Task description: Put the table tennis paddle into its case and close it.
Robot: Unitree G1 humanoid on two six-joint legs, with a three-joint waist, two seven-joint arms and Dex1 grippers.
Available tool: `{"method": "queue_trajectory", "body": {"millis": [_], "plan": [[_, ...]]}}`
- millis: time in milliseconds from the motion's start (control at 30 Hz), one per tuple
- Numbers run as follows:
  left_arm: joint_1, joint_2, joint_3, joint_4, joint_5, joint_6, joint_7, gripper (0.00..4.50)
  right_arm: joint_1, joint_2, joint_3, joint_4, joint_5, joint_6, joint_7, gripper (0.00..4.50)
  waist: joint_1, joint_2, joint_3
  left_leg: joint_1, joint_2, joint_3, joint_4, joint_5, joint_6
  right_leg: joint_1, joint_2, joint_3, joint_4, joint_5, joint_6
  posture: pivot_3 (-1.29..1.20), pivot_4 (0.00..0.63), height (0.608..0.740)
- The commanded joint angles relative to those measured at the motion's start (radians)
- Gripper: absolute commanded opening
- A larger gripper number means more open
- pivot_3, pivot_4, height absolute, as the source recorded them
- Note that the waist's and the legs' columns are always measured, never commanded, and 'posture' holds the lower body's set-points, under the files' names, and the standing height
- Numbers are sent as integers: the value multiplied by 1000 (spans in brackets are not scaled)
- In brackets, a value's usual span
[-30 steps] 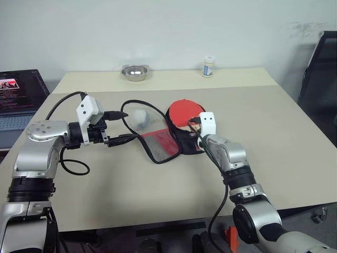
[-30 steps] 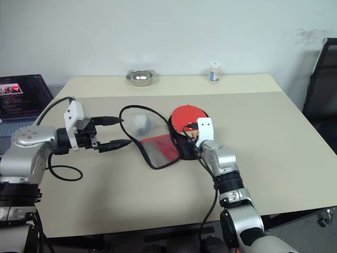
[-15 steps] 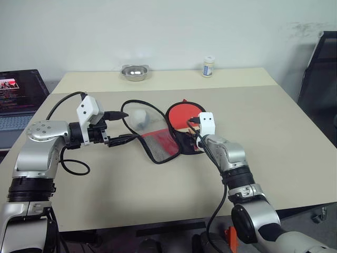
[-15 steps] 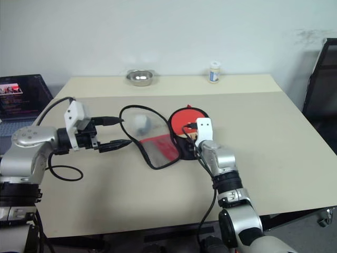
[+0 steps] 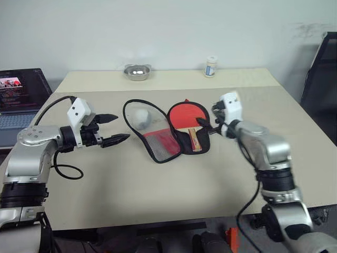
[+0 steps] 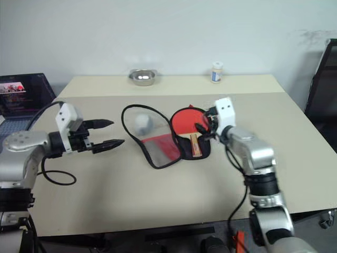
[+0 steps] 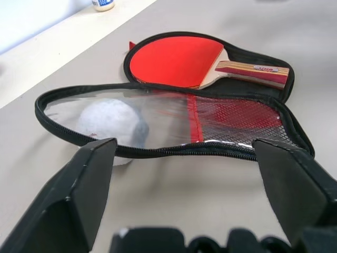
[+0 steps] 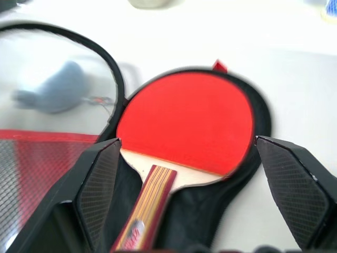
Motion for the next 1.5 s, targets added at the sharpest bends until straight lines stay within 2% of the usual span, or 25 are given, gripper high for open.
{"method": "queue_trajectory", "body": {"millis": [33,233,333,433,600,867,1000,1100,1267,1367,1500], "plan": [[9,58,1,36,49,-25,-7,3229,21,-158,16,-148,86,-26,218,4500,0,0,0,0,0,0,0,0,0,0,1,0,0,0,0,0,150,740],[-26,73,-104,168,164,-52,-21,993,106,-339,6,-229,187,-48,429,4500,2,0,0,2,0,2,0,0,0,1,4,-1,0,0,0,0,150,740],[-59,44,-145,242,200,-74,-18,24,145,-403,25,-241,149,-134,476,4500,3,0,0,1,0,2,0,0,0,1,3,-1,0,0,0,0,150,740],[-99,1,-163,287,211,-80,-9,24,144,-409,20,-222,142,-171,473,4500,3,0,0,1,-1,2,1,0,0,1,3,-1,0,0,0,0,150,740],[-186,-137,-162,330,177,-38,2,24,128,-400,-19,-188,164,-166,454,4500,7,-1,0,0,-2,3,1,0,0,1,3,-2,0,0,0,0,150,740],[-417,-407,-144,366,80,56,22,24,134,-419,-54,-167,191,-129,425,4500,18,-2,0,-1,-7,1,3,0,0,2,2,-2,0,0,0,0,150,740],[-582,-535,-149,526,103,-22,82,24,130,-424,-69,-149,193,-111,400,4500,22,-2,0,0,-11,0,3,0,0,4,-1,-3,0,0,0,0,150,740],[-649,-589,-169,660,151,-122,103,24,130,-421,-68,-141,188,-108,385,4500,21,-2,0,0,-12,0,3,0,1,4,-1,-2,-1,0,0,0,150,740],[-656,-590,-181,727,182,-221,47,24,122,-395,-57,-117,186,-93,344,4500,14,-2,0,1,-12,-1,2,0,0,4,-1,-2,0,0,0,0,150,740],[-607,-532,-169,669,170,-244,-21,24,110,-347,-24,-64,153,-104,293,4500,3,-2,0,1,-12,0,2,0,0,4,-1,-2,0,0,0,0,150,740],[-474,-380,-164,510,164,-253,-116,24,76,-261,68,61,79,-165,267,4500,-14,-2,0,3,-11,-1,1,0,0,4,-1,1,0,0,0,0,150,740]]}}
